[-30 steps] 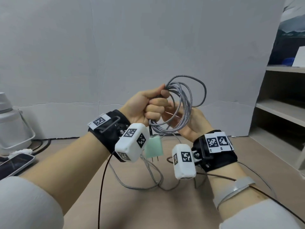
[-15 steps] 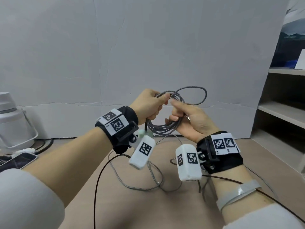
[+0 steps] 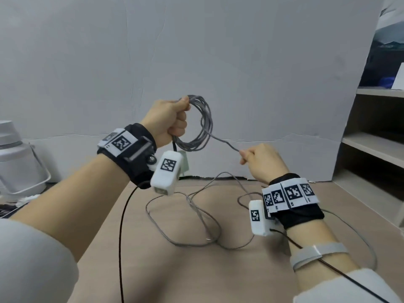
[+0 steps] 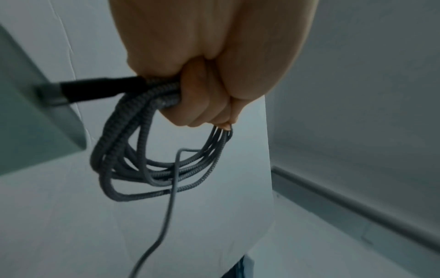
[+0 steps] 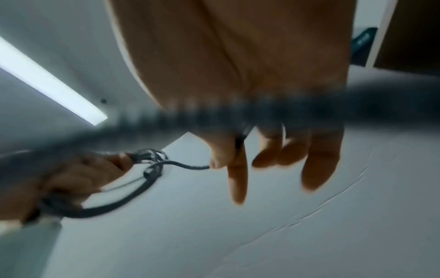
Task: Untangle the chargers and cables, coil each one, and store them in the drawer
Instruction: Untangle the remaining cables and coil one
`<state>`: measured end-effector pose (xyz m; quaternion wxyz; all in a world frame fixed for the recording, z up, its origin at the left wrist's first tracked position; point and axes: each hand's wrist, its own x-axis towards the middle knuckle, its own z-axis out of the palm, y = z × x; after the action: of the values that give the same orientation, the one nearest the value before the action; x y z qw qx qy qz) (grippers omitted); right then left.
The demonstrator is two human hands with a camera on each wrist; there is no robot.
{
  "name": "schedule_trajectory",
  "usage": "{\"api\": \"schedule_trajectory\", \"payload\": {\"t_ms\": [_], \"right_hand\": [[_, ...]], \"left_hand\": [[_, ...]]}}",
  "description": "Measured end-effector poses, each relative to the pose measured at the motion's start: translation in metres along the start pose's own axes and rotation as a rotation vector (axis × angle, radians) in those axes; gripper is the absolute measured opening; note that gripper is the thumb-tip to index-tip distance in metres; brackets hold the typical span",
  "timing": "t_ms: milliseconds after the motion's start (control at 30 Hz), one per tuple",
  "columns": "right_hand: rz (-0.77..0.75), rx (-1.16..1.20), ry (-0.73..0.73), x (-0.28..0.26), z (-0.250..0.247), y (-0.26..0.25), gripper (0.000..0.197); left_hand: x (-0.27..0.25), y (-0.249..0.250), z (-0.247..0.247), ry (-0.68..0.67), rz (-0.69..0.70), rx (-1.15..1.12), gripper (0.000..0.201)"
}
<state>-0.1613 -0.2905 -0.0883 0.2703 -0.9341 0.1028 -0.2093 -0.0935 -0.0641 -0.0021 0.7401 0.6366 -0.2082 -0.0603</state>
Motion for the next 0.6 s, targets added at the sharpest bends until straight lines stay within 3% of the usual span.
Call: {"api": "schedule_trajectory", "payload": {"t_ms": [100, 200, 300, 433, 533, 600], "right_hand": [[0.103, -0.179, 0.033, 0.002, 0.007, 0.007, 0.033], [0.056, -0.058, 0.079, 0.003, 0.013, -0.001, 0.032], [-0.081, 0.48, 0.058, -0.003, 0.018, -0.014, 0.018], [-0.136, 1.21, -0.197, -0.017, 0.006, -0.037, 0.016], [-0.134, 1.394, -0.366, -0.019, -0.004, -0.037, 0.033], [-0.131, 1.442, -0.45, -0.02, -0.005, -0.035, 0.033]], "left_hand": [[0.001, 0.008, -0.011, -0.099, -0.081, -0.099, 0.033], [-0.009, 0.008, -0.003, -0.249, -0.156, -0.177, 0.032], [-0.017, 0.002, 0.012, -0.352, -0.206, -0.224, 0.03], [-0.015, -0.007, 0.021, -0.331, -0.227, -0.243, 0.033], [-0.011, -0.011, 0.021, -0.266, -0.204, -0.246, 0.034], [-0.01, -0.013, 0.023, -0.235, -0.175, -0.206, 0.034]]}}
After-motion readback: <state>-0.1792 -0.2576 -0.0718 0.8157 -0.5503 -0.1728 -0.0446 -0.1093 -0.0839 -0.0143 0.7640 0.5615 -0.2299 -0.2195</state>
